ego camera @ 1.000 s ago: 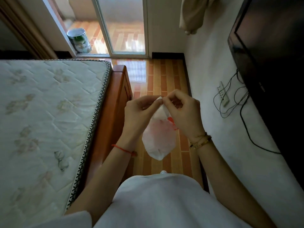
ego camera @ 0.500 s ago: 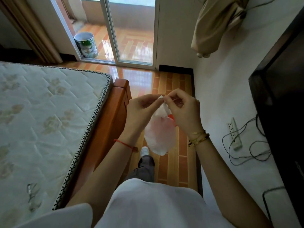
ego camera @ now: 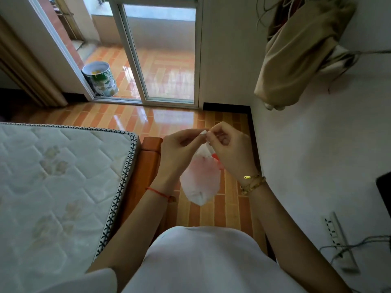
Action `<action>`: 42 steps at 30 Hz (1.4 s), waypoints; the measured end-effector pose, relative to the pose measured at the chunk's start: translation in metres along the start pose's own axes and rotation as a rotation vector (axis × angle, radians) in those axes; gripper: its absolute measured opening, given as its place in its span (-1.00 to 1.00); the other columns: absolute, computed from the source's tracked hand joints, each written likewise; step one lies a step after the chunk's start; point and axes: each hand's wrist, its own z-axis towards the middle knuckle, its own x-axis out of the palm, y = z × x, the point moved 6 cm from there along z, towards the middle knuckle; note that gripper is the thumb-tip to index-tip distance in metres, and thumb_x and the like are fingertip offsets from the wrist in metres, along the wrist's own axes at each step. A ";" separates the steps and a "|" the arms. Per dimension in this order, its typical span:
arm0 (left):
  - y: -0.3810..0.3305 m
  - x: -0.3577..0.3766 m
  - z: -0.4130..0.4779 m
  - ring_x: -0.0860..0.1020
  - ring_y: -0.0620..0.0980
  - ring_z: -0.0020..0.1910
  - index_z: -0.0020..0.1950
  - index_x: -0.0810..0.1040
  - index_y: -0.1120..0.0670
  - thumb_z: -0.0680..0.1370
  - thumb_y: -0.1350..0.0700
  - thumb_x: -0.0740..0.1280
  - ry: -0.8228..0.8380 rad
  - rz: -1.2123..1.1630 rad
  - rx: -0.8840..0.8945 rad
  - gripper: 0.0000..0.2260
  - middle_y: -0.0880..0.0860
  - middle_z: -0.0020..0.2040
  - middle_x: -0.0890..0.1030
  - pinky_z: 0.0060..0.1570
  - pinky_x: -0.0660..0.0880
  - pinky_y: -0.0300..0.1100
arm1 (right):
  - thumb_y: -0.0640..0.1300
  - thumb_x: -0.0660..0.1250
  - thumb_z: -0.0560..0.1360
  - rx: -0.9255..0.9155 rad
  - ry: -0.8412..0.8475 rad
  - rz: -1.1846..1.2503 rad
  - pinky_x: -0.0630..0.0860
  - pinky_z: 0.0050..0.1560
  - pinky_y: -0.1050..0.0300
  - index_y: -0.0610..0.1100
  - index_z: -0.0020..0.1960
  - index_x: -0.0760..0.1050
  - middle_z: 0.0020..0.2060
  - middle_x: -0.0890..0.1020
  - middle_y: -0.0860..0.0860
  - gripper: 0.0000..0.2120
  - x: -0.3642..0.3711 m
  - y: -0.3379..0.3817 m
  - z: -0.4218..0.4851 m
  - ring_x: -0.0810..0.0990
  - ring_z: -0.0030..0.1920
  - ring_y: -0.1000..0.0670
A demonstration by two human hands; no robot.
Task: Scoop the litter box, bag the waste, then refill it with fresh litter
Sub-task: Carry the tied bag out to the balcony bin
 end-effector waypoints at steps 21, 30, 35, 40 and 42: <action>0.063 -0.037 0.333 0.68 -0.03 0.01 0.12 0.69 0.20 0.49 0.23 0.47 -0.268 -0.088 -0.122 -0.79 0.09 -0.04 0.72 0.12 0.60 -0.12 | -0.16 0.44 0.45 -0.079 0.259 0.187 0.58 -0.13 0.35 -0.14 -0.01 0.58 -0.16 0.65 0.07 -0.86 0.143 -0.072 0.342 0.64 -0.12 0.16; 0.080 -0.048 0.479 0.69 -0.02 0.00 0.11 0.69 0.21 0.46 0.23 0.50 -0.416 -0.095 -0.137 -0.77 0.09 -0.04 0.73 0.08 0.59 -0.17 | -0.24 0.41 0.46 -0.192 0.424 0.237 0.58 -0.09 0.34 -0.06 -0.02 0.61 -0.17 0.65 0.15 -0.86 0.196 -0.099 0.503 0.64 -0.12 0.17; 0.094 -0.064 0.547 0.69 -0.05 -0.01 0.08 0.71 0.15 0.46 0.22 0.49 -0.513 -0.074 -0.142 -0.81 0.06 -0.06 0.73 0.09 0.59 -0.14 | -0.25 0.40 0.45 -0.248 0.431 0.252 0.54 -0.15 0.41 -0.12 -0.07 0.62 -0.23 0.62 0.18 -0.90 0.233 -0.102 0.573 0.63 -0.19 0.25; 0.118 -0.089 0.614 0.69 -0.06 0.01 0.06 0.71 0.07 0.45 0.17 0.52 -0.572 -0.042 -0.155 -0.80 0.05 -0.05 0.73 0.15 0.59 -0.01 | -0.27 0.40 0.44 -0.287 0.414 0.238 0.53 -0.16 0.41 -0.14 -0.09 0.61 -0.27 0.61 0.17 -0.92 0.280 -0.108 0.637 0.60 -0.22 0.29; 0.128 -0.103 0.640 0.69 -0.06 0.01 0.05 0.71 0.05 0.44 0.18 0.52 -0.590 -0.056 -0.155 -0.81 0.04 -0.06 0.73 0.16 0.58 0.00 | -0.28 0.41 0.43 -0.292 0.410 0.241 0.54 -0.18 0.39 -0.16 -0.11 0.60 -0.28 0.61 0.15 -0.93 0.302 -0.109 0.662 0.60 -0.23 0.25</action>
